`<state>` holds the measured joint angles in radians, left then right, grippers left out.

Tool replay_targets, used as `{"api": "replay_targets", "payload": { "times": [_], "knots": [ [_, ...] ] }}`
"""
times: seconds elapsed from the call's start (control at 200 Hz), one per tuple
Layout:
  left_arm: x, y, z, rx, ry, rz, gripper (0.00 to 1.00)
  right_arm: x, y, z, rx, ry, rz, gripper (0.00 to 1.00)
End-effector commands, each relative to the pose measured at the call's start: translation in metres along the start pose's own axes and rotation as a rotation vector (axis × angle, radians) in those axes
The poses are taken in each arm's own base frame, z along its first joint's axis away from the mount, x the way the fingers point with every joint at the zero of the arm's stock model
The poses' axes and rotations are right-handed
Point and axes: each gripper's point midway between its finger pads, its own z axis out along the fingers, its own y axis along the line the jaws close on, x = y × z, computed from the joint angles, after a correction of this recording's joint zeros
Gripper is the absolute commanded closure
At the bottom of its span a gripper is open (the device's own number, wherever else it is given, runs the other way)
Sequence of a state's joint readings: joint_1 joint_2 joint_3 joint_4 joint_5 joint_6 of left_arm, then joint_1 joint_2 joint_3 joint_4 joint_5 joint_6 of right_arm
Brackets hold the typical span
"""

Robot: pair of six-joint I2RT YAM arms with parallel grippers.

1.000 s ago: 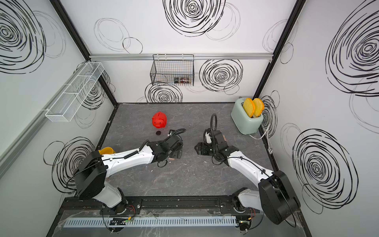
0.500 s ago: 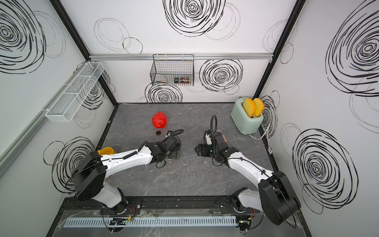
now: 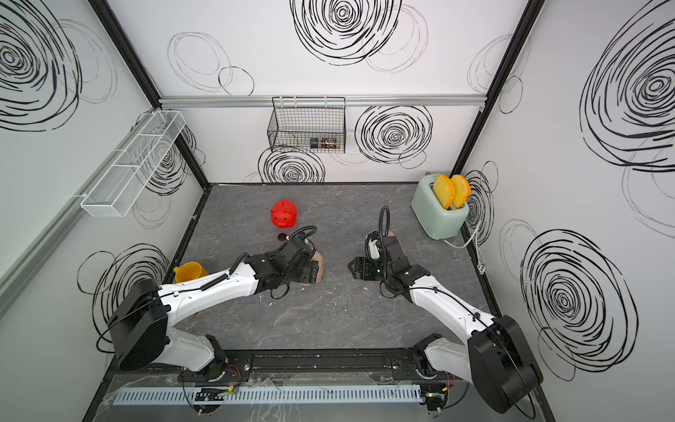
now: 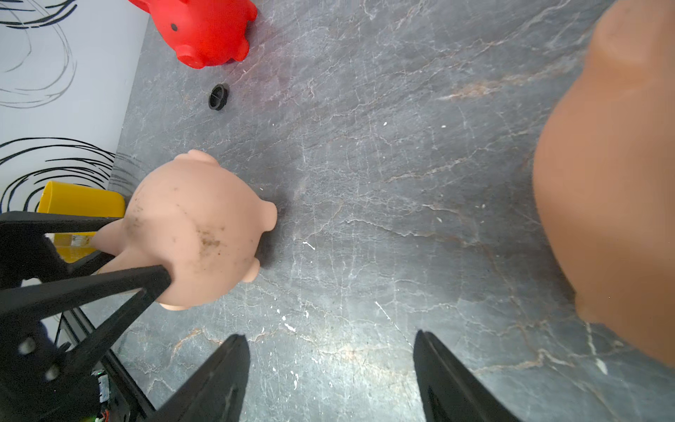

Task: Open piggy banks
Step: Adjust the piggy bank at the center of the board.

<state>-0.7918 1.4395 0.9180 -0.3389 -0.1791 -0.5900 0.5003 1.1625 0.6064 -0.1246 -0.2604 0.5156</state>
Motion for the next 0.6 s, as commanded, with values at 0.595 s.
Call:
{"api": "replay_targets", "payload": {
  "times": [0.595],
  "knots": [
    [-0.015, -0.053, -0.026, 0.805, -0.111, -0.272, 0.27, -0.018, 0.029, -0.031, -0.213, -0.191, -0.036, 0.03]
  ]
}}
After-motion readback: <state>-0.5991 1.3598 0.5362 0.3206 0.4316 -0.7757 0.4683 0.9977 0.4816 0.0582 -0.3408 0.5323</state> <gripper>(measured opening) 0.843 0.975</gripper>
